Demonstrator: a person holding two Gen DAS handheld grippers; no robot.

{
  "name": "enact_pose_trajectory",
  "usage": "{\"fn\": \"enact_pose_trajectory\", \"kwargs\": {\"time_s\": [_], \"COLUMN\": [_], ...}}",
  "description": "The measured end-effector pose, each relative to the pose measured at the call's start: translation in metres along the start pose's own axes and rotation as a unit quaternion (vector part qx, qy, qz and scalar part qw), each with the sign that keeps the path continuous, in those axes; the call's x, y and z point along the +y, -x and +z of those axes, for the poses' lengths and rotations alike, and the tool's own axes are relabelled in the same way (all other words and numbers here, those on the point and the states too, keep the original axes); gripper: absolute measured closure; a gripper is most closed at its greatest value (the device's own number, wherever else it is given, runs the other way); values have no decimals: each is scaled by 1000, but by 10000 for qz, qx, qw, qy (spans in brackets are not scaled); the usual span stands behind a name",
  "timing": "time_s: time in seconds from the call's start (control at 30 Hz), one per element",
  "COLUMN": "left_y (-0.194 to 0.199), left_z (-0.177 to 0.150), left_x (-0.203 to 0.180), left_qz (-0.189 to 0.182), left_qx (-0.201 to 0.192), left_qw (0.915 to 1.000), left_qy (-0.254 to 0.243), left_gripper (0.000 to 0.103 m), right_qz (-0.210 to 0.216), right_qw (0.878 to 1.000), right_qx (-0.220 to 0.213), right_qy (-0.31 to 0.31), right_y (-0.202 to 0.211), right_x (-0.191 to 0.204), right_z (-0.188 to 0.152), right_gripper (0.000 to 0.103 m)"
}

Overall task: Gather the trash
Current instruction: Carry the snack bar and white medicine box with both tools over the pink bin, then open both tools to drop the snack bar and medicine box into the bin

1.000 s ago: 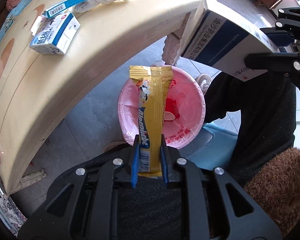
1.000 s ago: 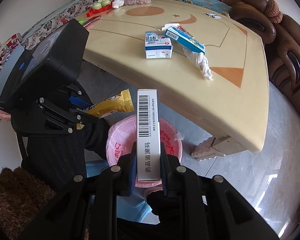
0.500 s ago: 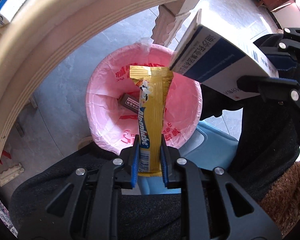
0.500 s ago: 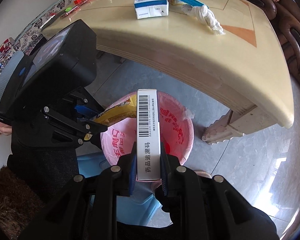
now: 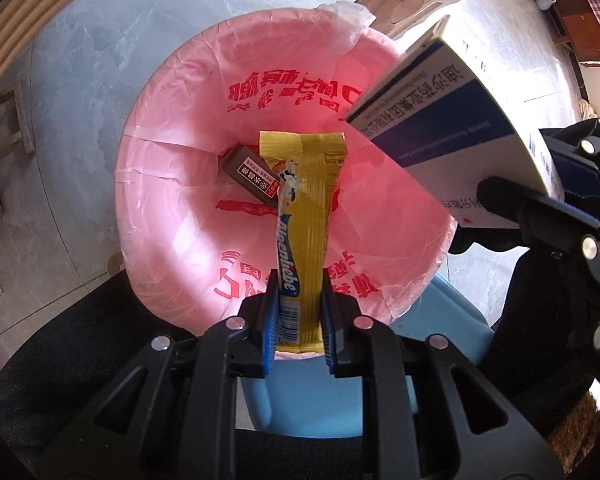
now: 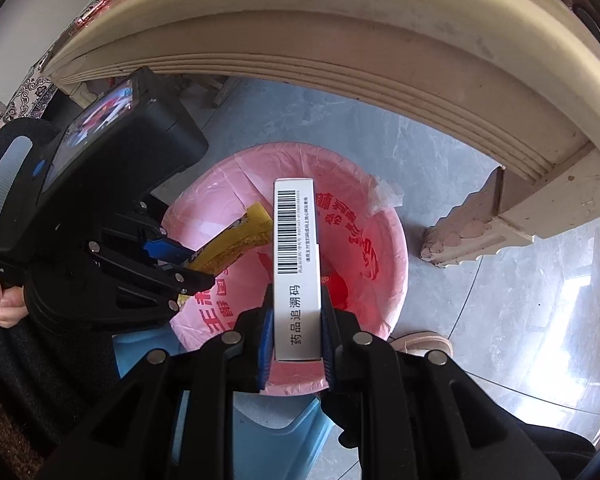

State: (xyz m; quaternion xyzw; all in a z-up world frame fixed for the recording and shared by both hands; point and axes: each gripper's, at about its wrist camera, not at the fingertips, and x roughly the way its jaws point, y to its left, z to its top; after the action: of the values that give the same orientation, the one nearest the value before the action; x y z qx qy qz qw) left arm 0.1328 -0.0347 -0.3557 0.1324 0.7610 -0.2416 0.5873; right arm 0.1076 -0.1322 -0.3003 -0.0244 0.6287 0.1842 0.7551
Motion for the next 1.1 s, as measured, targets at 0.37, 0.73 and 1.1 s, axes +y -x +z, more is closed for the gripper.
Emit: {"fn": "enact_pose_trajectory", "kwargs": {"time_s": [0.37, 0.73, 1.1], "left_y": [-34, -48, -43], "left_z": [19, 29, 31], "left_x": [19, 25, 27], "left_qz": [-160, -295, -54], "left_qx": [427, 614, 482], "left_qw": [9978, 9957, 9961], "left_qy": [487, 621, 731], "left_gripper": [84, 84, 44], "right_qz": [51, 128, -21], "right_qw": [9986, 9973, 9982], "right_qx": [404, 529, 389], "right_qy": [-340, -490, -464], "right_y": [-62, -76, -73], "right_x": [-15, -20, -22], "right_z": [-2, -1, 0], "right_gripper": [83, 83, 49]}}
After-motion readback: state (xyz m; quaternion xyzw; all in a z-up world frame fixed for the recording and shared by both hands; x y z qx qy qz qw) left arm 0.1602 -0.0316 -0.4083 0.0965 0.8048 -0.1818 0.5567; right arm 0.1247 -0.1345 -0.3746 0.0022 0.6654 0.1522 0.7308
